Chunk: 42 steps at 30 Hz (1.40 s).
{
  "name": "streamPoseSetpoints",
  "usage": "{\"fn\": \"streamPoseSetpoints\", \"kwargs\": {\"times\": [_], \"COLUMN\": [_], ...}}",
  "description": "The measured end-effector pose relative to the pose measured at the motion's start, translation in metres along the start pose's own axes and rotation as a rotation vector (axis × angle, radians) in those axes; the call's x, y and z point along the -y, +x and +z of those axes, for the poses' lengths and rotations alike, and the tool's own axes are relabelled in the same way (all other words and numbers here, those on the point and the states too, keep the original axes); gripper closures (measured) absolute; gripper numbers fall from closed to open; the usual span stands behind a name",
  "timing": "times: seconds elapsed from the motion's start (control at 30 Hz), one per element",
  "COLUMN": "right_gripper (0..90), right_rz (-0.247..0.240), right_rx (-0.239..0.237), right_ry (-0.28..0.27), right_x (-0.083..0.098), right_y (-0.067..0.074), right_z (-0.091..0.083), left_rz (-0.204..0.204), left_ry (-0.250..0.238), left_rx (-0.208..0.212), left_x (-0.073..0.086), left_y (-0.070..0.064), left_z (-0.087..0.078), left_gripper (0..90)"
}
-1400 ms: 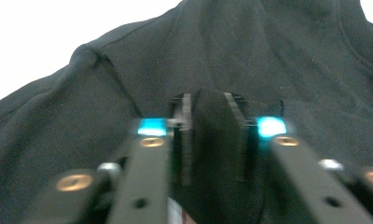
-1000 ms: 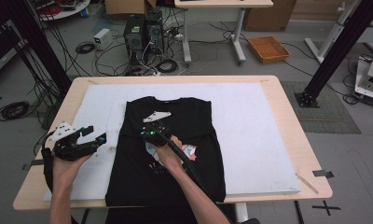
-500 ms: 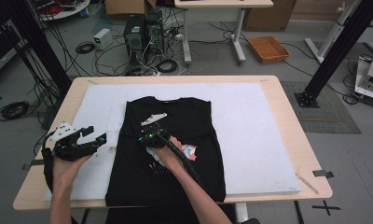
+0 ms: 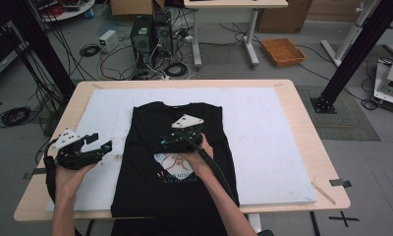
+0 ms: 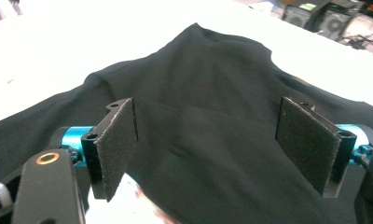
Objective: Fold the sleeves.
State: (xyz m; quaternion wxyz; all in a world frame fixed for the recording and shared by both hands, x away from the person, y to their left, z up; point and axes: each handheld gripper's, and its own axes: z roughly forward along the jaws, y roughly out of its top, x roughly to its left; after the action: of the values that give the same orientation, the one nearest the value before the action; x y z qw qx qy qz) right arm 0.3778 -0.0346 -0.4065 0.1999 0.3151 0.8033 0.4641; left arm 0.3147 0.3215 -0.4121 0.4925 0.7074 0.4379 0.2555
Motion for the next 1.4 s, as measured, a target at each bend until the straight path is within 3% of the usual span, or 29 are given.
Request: {"fn": "streamPoseSetpoints", "kwargs": {"times": [0.2, 0.27, 0.43, 0.53, 0.63, 0.73, 0.97, 1.3, 1.4], "right_gripper": [20.9, 20.9, 22.8, 22.8, 24.2, 24.2, 25.1, 25.0, 20.7], "right_rz": [0.047, 0.050, 0.045, 0.089, 0.083, 0.103, 0.144, 0.212, 0.222], "right_rx": [0.046, 0.049, 0.119, 0.161, 0.219, 0.264, 0.288, 0.273, 0.291], "right_ry": [-0.034, -0.035, -0.089, -0.107, -0.144, -0.152, -0.217, -0.239, -0.235], "right_x": [0.015, 0.018, 0.045, 0.065, 0.082, 0.098, 0.120, 0.124, 0.124], "right_y": [-0.033, -0.038, -0.065, -0.082, -0.092, -0.099, -0.103, -0.109, -0.109], "right_z": [-0.036, -0.041, -0.080, -0.096, -0.109, -0.116, -0.124, -0.127, -0.126], "left_rz": [0.001, 0.001, -0.005, -0.012, -0.009, -0.010, -0.006, -0.003, -0.002], "left_ry": [0.003, 0.003, 0.003, -0.003, 0.006, 0.006, 0.015, 0.009, 0.008], "left_rx": [-0.001, 0.000, -0.007, -0.011, -0.011, -0.010, -0.001, 0.002, 0.002], "left_x": [0.000, 0.000, 0.002, 0.003, 0.003, 0.003, 0.003, 0.002, 0.002], "left_y": [0.000, 0.000, 0.003, 0.005, 0.005, 0.004, 0.002, 0.002, 0.002], "left_z": [0.002, 0.002, -0.002, -0.003, -0.002, 0.000, 0.006, 0.007, 0.007], "left_gripper": [33.8, 33.8, 33.8, 33.8, 33.8, 33.8, 33.8, 33.8, 33.8]}}
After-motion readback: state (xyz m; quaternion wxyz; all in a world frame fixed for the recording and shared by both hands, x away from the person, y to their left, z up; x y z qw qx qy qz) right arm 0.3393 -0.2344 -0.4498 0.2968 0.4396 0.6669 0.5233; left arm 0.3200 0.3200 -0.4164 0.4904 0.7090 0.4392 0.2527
